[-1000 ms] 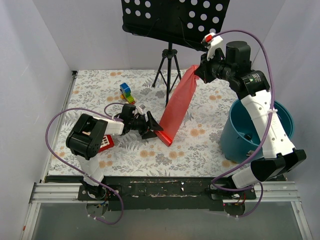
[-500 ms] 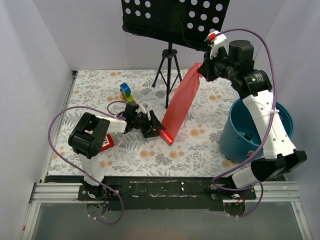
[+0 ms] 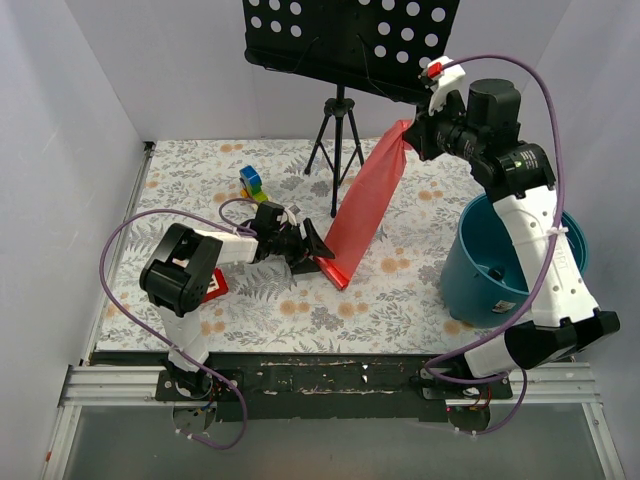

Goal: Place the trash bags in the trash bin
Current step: Unfold the trash bag at the center of the board.

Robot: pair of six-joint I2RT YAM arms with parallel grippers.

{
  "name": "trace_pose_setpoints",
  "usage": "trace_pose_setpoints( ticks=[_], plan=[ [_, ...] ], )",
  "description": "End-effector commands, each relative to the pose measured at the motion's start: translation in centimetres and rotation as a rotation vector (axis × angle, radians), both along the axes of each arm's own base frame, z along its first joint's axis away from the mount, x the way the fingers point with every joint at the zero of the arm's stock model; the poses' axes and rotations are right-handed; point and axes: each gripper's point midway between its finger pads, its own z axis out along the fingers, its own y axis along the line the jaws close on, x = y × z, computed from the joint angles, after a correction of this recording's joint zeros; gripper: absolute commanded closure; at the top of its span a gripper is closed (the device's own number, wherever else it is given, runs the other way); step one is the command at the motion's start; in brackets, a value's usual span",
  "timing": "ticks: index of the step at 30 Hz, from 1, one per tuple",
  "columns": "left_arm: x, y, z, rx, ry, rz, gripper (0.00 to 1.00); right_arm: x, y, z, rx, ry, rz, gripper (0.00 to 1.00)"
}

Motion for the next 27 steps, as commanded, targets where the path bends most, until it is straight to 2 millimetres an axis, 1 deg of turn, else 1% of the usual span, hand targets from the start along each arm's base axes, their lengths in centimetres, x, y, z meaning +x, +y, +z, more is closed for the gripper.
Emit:
trace_pose_setpoints(
  ticks=[1, 3, 5, 9, 16, 21, 23, 27],
  plan=[
    [-3.0, 5.3, -9.6, 0.381, 0.148, 0.084, 0.32, -0.9, -0.7, 3.5, 0.031, -0.106, -0.01, 0.99],
    [-3.1, 5.3, -9.8, 0.386, 0.154, 0.081, 0.33, -0.9, -0.8, 3.7, 0.035, -0.111, -0.015, 0.99],
    [-3.2, 5.4, -10.0, 0.4, 0.158, 0.083, 0.33, -0.6, -1.0, 4.6, 0.029, -0.141, -0.022, 0.99],
    [-3.1, 5.5, -10.1, 0.406, 0.159, 0.087, 0.34, -0.1, -1.8, 5.5, 0.039, -0.173, -0.052, 0.99],
    [-3.1, 5.5, -10.2, 0.41, 0.156, 0.087, 0.34, 0.0, -2.1, 5.5, 0.036, -0.175, -0.064, 0.99],
    [-3.2, 5.6, -10.2, 0.416, 0.155, 0.09, 0.32, 0.3, -2.6, 6.1, 0.036, -0.194, -0.078, 0.99],
    [-3.3, 5.6, -10.4, 0.421, 0.162, 0.089, 0.33, 0.4, -2.6, 5.6, 0.03, -0.18, -0.079, 0.99],
    [-3.6, 5.4, -11.4, 0.455, 0.166, 0.069, 0.46, 0.1, -2.5, 3.3, 0.023, -0.132, -0.072, 0.99]
  ],
)
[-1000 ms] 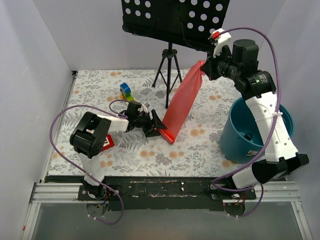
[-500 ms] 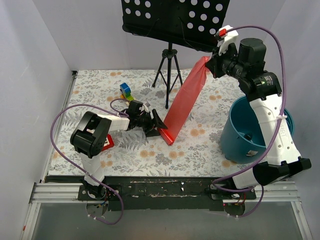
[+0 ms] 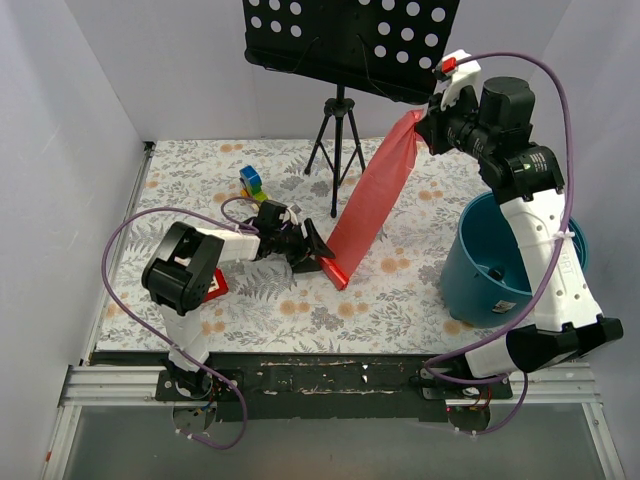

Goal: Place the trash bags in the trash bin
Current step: Unfold the trash bag at the center of the board.

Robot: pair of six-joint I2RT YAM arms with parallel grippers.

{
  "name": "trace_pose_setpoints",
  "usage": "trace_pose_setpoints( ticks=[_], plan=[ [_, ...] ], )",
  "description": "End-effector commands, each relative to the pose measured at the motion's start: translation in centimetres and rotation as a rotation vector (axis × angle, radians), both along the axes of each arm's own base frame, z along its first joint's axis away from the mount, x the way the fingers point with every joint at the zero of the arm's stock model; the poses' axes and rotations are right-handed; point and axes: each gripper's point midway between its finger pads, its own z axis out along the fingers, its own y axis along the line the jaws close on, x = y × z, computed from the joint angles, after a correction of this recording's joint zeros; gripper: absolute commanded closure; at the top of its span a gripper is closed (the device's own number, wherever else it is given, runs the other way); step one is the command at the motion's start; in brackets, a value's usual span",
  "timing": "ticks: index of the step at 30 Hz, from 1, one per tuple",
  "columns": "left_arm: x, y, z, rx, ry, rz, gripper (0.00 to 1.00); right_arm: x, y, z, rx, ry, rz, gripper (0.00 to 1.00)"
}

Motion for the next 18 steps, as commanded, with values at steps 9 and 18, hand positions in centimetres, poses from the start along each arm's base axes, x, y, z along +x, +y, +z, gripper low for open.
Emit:
trace_pose_setpoints(
  ticks=[9, 18],
  plan=[
    [-4.3, 6.1, -13.3, 0.581, 0.148, 0.038, 0.54, -0.7, -1.8, 0.0, -0.004, -0.051, -0.055, 0.99],
    [-3.9, 5.8, -12.7, 0.567, 0.122, 0.037, 0.46, -0.7, -4.7, 2.9, 0.001, -0.161, -0.141, 0.99]
  ],
)
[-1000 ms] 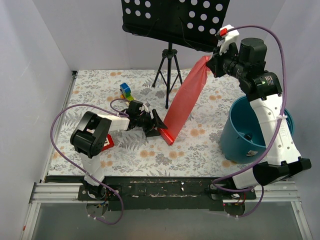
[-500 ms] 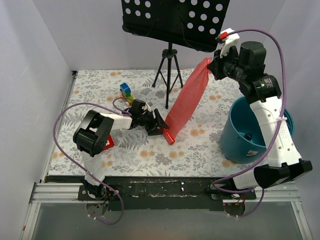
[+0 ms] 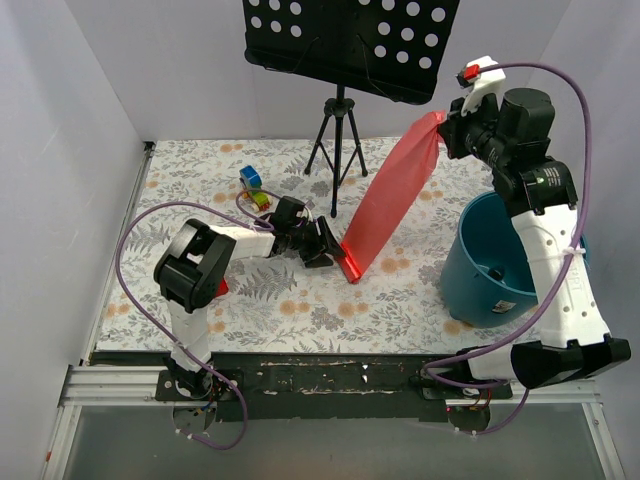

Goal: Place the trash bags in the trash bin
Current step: Unfold the trash bag at the center of the board.

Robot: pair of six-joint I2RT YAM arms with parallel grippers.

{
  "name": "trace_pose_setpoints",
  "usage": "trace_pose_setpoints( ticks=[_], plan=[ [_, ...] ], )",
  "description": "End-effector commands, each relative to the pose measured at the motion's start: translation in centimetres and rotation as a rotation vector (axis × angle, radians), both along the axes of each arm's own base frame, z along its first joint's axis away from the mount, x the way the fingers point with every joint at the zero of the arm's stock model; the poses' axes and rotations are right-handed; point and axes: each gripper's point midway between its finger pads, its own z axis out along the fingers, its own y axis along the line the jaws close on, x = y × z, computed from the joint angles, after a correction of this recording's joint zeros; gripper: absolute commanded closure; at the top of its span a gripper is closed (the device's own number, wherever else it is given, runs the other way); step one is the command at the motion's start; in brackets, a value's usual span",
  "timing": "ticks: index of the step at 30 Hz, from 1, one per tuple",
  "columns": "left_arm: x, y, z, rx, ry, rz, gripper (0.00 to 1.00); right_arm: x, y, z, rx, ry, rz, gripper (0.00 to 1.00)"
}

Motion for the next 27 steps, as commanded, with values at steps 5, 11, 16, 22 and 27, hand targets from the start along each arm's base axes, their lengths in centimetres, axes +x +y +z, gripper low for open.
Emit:
trace_pose_setpoints(
  ticks=[5, 11, 16, 22, 27],
  plan=[
    [-5.2, 8.4, -12.4, 0.487, 0.177, 0.038, 0.49, -0.7, -1.3, 2.6, 0.011, -0.11, -0.038, 0.99],
    [-5.2, 8.3, -13.0, 0.494, 0.174, 0.026, 0.48, -0.2, -1.3, 2.8, 0.014, -0.11, -0.04, 0.99],
    [-5.3, 8.0, -13.7, 0.501, 0.171, 0.007, 0.49, -0.2, -1.5, 2.6, 0.022, -0.102, -0.045, 0.99],
    [-5.5, 7.7, -14.8, 0.543, 0.173, -0.023, 0.51, 0.0, -2.0, 3.2, 0.018, -0.111, -0.064, 0.99],
    [-5.4, 7.7, -15.2, 0.56, 0.168, -0.029, 0.53, 0.3, -3.1, 3.9, 0.023, -0.131, -0.104, 0.99]
  ],
)
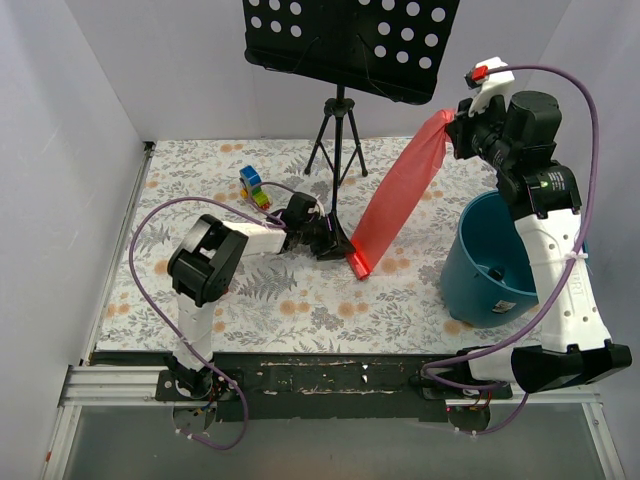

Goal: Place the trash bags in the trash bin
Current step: Unfold the trash bag at the center of the board.

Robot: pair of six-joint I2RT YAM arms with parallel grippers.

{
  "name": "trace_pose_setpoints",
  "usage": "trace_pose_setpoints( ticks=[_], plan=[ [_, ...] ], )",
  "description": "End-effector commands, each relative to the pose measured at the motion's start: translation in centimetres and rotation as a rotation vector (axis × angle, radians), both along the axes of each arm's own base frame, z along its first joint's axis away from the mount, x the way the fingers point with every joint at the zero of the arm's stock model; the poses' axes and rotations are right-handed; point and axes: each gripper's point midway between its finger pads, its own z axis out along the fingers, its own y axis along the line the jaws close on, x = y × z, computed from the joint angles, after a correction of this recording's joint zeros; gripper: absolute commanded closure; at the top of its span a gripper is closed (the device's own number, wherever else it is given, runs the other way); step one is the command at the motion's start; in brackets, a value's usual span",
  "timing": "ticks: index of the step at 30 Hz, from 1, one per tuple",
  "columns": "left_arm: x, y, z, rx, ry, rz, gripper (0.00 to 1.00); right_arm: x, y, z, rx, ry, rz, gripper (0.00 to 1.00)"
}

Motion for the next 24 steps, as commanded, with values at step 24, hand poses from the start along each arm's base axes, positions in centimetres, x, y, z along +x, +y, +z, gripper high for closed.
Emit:
trace_pose_setpoints(
  ticks=[24],
  plan=[
    [-7.2, 10.7, -15.2, 0.59, 0.222, 0.03, 0.49, 0.8, -1.6, 5.4, 0.043, -0.132, -0.054, 0.99]
  ],
)
